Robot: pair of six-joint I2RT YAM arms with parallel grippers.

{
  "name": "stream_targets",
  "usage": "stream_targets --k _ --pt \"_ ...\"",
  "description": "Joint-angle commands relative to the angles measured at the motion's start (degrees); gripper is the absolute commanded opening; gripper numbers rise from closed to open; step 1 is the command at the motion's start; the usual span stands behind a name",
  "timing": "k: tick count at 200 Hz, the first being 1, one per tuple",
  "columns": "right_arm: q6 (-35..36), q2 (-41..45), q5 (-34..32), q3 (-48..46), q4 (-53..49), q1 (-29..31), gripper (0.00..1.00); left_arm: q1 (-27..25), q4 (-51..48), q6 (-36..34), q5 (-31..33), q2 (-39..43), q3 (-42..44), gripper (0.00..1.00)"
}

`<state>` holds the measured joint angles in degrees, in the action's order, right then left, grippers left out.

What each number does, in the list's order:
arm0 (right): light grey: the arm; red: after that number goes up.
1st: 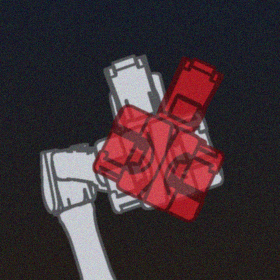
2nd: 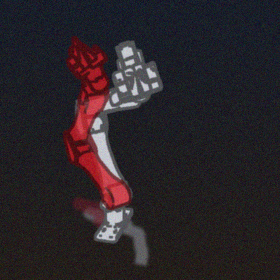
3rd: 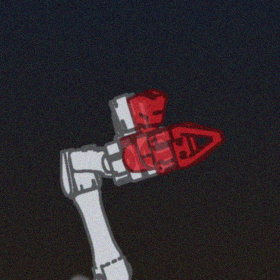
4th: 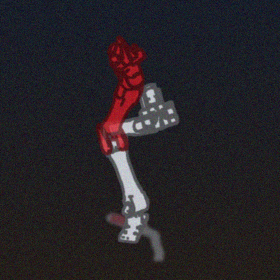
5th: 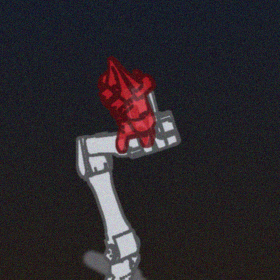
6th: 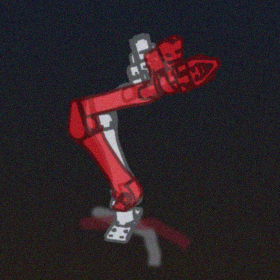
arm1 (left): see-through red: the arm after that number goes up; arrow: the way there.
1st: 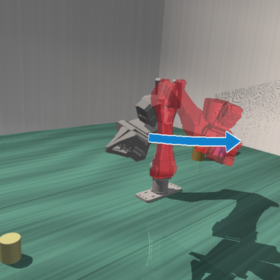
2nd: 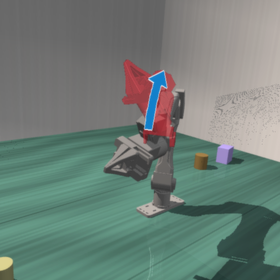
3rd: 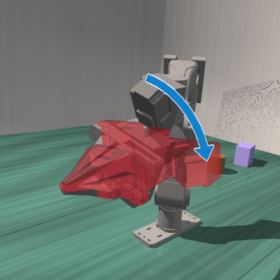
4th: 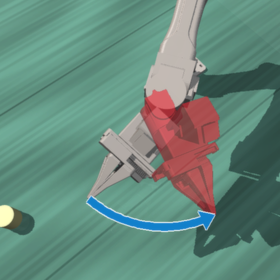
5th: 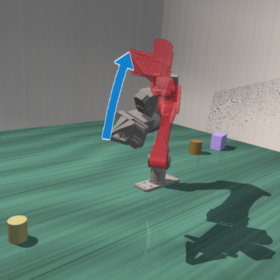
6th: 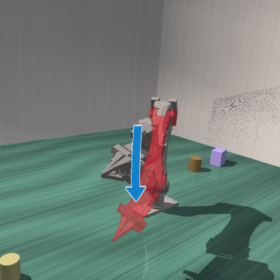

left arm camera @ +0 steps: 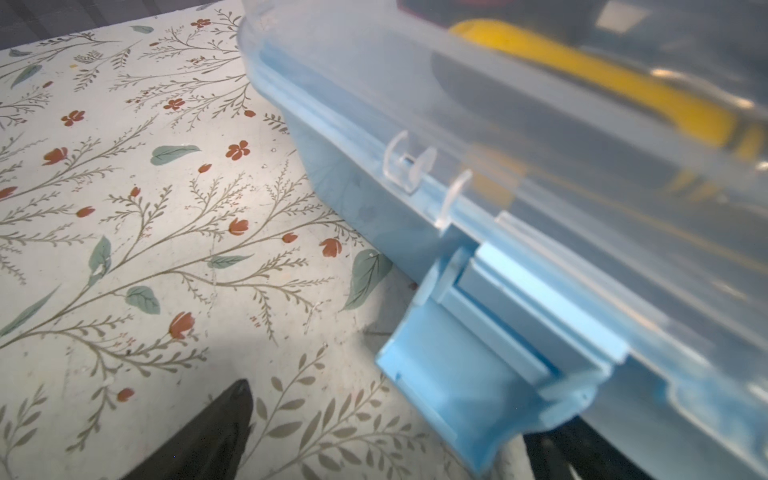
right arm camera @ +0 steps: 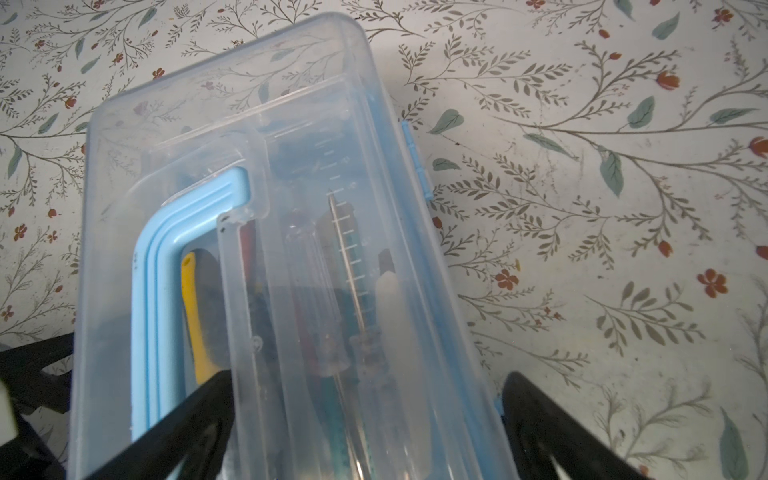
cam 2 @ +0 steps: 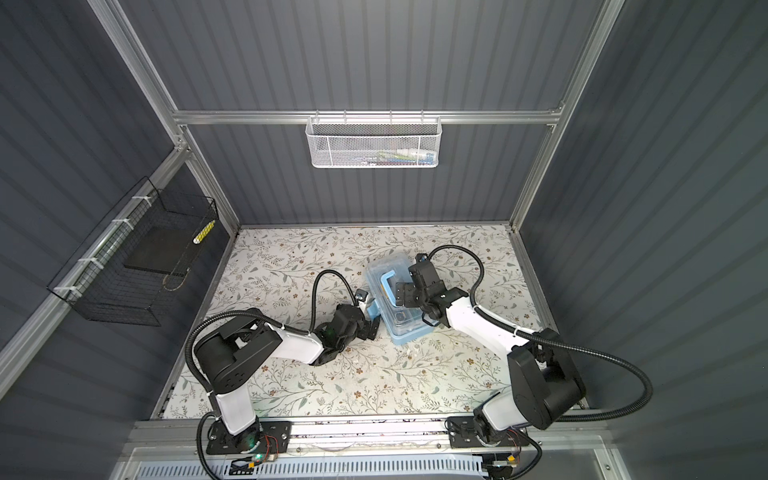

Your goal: Pack the tool kit

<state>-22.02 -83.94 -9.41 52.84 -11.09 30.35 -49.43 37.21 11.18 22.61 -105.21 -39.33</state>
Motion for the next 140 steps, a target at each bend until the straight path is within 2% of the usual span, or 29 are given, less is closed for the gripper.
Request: stream_targets --k 1,140 --pt "1.54 -3.51 -0.42 -3.35 -10.22 0.1 0.99 0.28 2.81 0.53 4.18 3.61 1.0 1.0" --pt "0.92 -2.95 -0.86 -3.53 -8.88 0.15 0.99 0.28 -6.95 -0.67 6.69 12.56 -0.87 1.0"
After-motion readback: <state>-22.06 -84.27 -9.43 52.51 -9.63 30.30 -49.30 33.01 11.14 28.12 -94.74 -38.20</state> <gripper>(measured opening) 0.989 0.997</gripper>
